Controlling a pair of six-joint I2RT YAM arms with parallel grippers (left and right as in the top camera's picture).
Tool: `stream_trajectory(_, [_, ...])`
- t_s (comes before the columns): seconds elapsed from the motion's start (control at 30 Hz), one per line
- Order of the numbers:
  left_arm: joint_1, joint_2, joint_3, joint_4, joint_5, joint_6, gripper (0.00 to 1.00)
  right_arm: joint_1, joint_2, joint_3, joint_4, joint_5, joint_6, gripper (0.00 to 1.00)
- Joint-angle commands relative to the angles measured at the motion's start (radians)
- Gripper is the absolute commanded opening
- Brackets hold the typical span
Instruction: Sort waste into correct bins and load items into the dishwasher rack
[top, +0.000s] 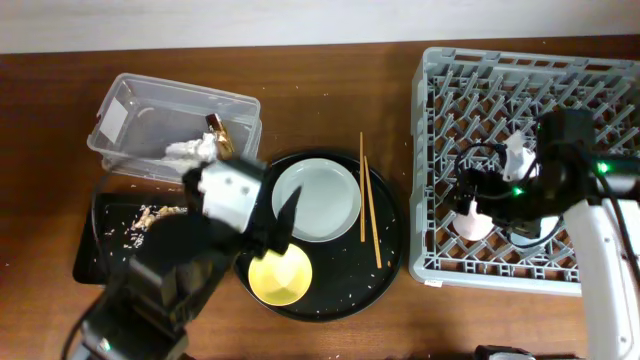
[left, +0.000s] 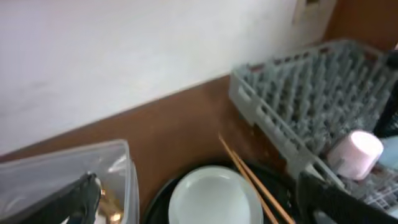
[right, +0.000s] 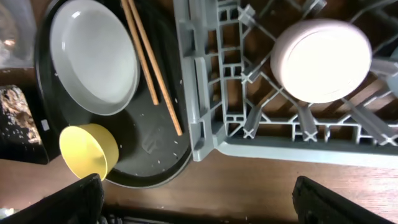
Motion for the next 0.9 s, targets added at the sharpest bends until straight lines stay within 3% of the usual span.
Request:
stream_trajectory(0.0, [0.066, -0.259, -0.28, 0.118, 0.067, 0.026, 0.99, 0.007, 0.073, 0.006, -0.001, 0.009, -0.007, 0.98])
stream_trajectory(0.2, [0.121, -0.634, -0.679, 0.26, 0.063, 0.026, 0.99, 0.007, 0.218, 0.006, 0.0, 0.009, -0.007, 0.98])
stream_trajectory(0.37, [0.139, -0.781, -0.864, 0.296, 0.063, 0.025, 0.99, 0.007, 0.26, 0.006, 0.0, 0.009, -0.007, 0.99])
stream_trajectory(0.47, [0.139, -0.779, -0.99, 0.444, 0.066, 0.026, 0.99, 0.007, 0.26, 0.006, 0.0, 0.009, -0.007, 0.98])
stream_trajectory(0.83, [0.139, -0.777, -1.001, 0.446, 0.063, 0.026, 0.99, 0.004, 0.26, 0.006, 0.038, 0.011, -0.004, 0.98])
stream_trajectory(0.87, [0.139, -0.777, -1.001, 0.446, 0.063, 0.026, 0.99, 0.004, 0.26, 0.006, 0.068, -0.028, 0.055, 0.98])
